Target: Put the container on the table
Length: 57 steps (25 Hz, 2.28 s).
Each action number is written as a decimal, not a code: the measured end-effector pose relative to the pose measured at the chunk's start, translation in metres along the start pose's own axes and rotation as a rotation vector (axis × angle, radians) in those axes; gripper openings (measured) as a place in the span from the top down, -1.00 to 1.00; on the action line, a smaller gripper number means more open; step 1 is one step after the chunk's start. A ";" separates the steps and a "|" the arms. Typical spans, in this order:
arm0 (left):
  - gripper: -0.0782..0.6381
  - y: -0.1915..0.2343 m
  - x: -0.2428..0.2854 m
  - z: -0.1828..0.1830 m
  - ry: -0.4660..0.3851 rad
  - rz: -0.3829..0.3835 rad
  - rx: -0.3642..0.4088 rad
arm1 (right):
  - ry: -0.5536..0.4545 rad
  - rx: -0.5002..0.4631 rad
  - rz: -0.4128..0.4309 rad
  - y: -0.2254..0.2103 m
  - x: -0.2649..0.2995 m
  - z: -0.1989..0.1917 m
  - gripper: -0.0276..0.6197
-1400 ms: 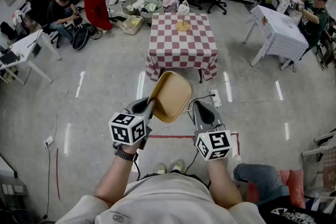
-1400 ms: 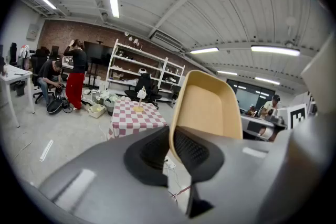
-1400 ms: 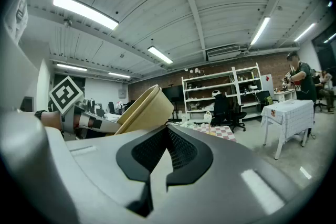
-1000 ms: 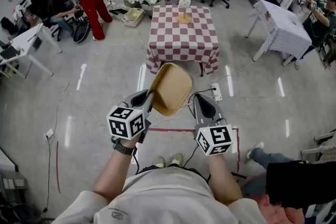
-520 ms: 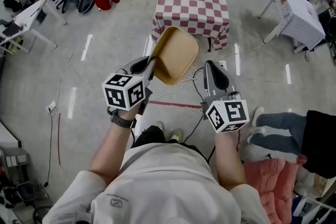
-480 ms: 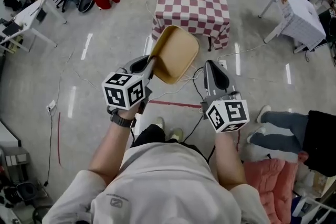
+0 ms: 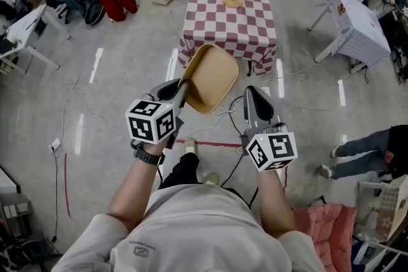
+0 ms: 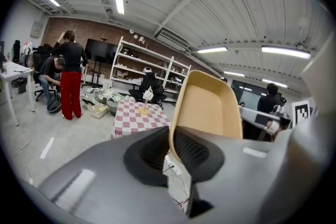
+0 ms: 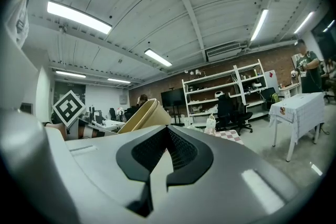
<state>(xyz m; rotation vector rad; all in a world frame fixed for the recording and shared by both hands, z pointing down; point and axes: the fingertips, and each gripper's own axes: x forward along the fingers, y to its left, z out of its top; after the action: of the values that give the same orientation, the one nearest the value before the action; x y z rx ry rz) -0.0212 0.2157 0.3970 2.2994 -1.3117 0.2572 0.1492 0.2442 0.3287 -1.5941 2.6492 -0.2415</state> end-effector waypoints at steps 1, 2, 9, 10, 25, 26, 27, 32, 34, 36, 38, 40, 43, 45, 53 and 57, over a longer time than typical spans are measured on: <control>0.70 0.009 0.008 0.004 0.003 -0.004 0.002 | 0.003 -0.002 -0.004 -0.001 0.013 0.000 0.89; 0.70 0.019 0.017 0.009 0.007 -0.008 0.005 | 0.006 -0.004 -0.008 -0.002 0.027 -0.001 0.89; 0.70 0.089 0.071 0.044 0.025 -0.041 0.019 | 0.018 -0.013 -0.048 -0.007 0.118 -0.001 0.89; 0.70 0.097 0.076 0.048 0.027 -0.047 0.022 | 0.017 -0.013 -0.054 -0.007 0.129 0.000 0.89; 0.70 0.182 0.159 0.070 0.084 -0.045 -0.005 | 0.046 0.000 -0.046 -0.022 0.244 -0.017 0.89; 0.70 0.187 0.166 0.072 0.086 -0.040 -0.006 | 0.046 0.002 -0.040 -0.026 0.253 -0.018 0.89; 0.70 0.192 0.174 0.074 0.087 -0.035 -0.007 | 0.045 0.005 -0.033 -0.030 0.262 -0.019 0.89; 0.70 0.218 0.218 0.089 0.104 -0.005 -0.010 | 0.043 0.023 -0.005 -0.058 0.316 -0.021 0.89; 0.70 0.229 0.239 0.094 0.119 0.010 -0.017 | 0.047 0.029 0.010 -0.070 0.339 -0.021 0.89; 0.70 0.240 0.262 0.098 0.135 0.023 -0.021 | 0.056 0.031 0.028 -0.082 0.363 -0.023 0.89; 0.70 0.249 0.287 0.101 0.153 0.032 -0.023 | 0.062 0.037 0.042 -0.098 0.386 -0.027 0.89; 0.70 0.255 0.312 0.101 0.175 0.041 -0.027 | 0.067 0.047 0.052 -0.116 0.405 -0.030 0.89; 0.70 0.265 0.338 0.099 0.222 0.067 -0.029 | 0.083 0.075 0.069 -0.137 0.429 -0.036 0.89; 0.70 0.272 0.355 0.098 0.247 0.082 -0.029 | 0.095 0.090 0.075 -0.149 0.443 -0.044 0.89; 0.70 0.295 0.414 0.075 0.325 0.094 -0.042 | 0.164 0.118 0.070 -0.181 0.477 -0.079 0.89; 0.69 0.309 0.440 0.057 0.358 0.093 -0.044 | 0.194 0.114 0.053 -0.191 0.492 -0.099 0.89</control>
<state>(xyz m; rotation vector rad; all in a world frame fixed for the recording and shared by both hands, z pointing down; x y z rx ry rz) -0.0573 -0.2786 0.6142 2.0391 -1.2247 0.6319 0.0731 -0.2663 0.4780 -1.5358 2.7557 -0.5608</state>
